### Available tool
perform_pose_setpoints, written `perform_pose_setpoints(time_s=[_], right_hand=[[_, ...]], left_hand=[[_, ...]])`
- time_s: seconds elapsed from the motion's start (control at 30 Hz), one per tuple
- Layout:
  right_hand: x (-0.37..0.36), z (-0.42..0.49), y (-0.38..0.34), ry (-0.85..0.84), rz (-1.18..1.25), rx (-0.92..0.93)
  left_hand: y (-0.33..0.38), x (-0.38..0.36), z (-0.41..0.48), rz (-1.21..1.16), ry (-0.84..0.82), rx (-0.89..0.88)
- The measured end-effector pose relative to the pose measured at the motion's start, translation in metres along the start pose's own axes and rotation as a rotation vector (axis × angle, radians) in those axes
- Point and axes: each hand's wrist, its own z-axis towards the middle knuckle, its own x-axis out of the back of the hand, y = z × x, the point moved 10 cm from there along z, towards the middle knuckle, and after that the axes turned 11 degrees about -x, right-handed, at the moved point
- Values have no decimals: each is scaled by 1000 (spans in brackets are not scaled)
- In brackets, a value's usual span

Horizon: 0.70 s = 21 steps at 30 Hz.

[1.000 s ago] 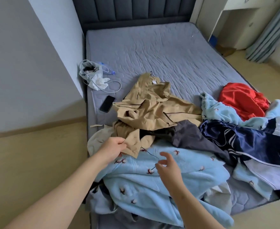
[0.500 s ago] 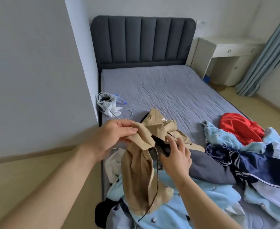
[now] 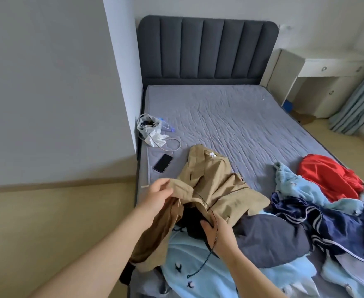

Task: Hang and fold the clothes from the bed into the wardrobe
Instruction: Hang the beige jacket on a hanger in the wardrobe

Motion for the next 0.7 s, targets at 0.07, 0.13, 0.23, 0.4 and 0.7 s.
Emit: perform_pose_setpoints(time_s=[0.07, 0.13, 0.23, 0.4, 0.7], right_hand=[[1, 3, 13, -9, 27, -5], [6, 10, 24, -1, 43, -23], [13, 21, 39, -12, 72, -71], [11, 25, 64, -119, 66, -177], [53, 11, -3, 67, 369, 214]], left_hand=[[-29, -26, -9, 107, -155, 39], [-53, -43, -22, 327, -274, 51], [-82, -47, -35, 487, -204, 116], [-99, -40, -35, 458, 67, 323], [-15, -40, 2, 406, -119, -31]])
